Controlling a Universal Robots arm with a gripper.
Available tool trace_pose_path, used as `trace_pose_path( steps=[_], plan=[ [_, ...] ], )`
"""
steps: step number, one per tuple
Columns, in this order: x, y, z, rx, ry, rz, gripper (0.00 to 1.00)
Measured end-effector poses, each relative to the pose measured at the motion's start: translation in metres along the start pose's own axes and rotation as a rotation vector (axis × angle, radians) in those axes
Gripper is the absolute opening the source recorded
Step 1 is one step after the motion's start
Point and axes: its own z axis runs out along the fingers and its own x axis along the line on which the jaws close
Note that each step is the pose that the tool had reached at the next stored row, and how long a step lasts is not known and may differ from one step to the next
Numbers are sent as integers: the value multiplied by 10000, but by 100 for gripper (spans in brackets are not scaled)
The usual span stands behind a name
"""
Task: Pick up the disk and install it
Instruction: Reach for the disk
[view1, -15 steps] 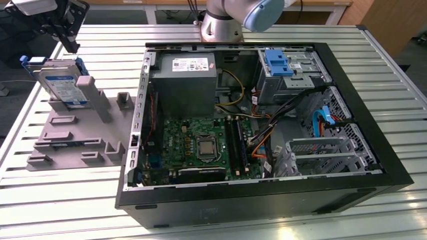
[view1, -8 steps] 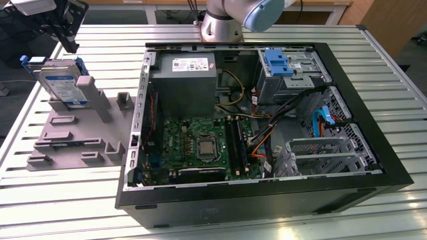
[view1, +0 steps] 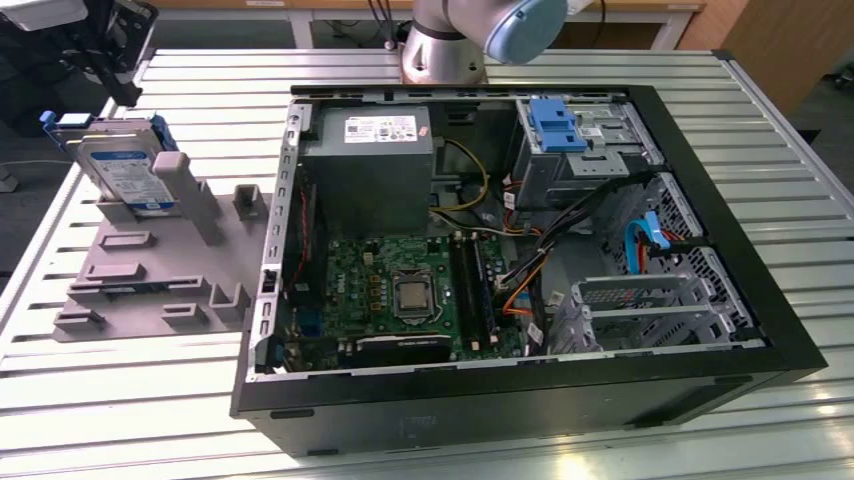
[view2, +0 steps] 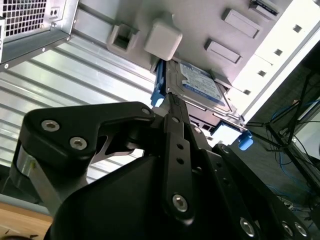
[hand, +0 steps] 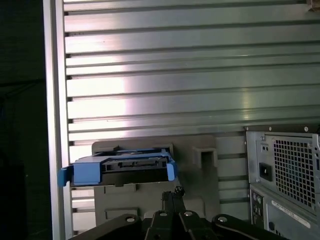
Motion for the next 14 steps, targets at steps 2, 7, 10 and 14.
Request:
trace_pose_path(
  steps=[2, 7, 10, 14],
  plan=[
    [22, 0, 1, 0, 0, 0, 11],
    [89, 2, 4, 0, 1, -1, 11],
    [124, 2, 7, 0, 0, 0, 11],
    [176, 3, 11, 0, 1, 0, 11]
  ],
)
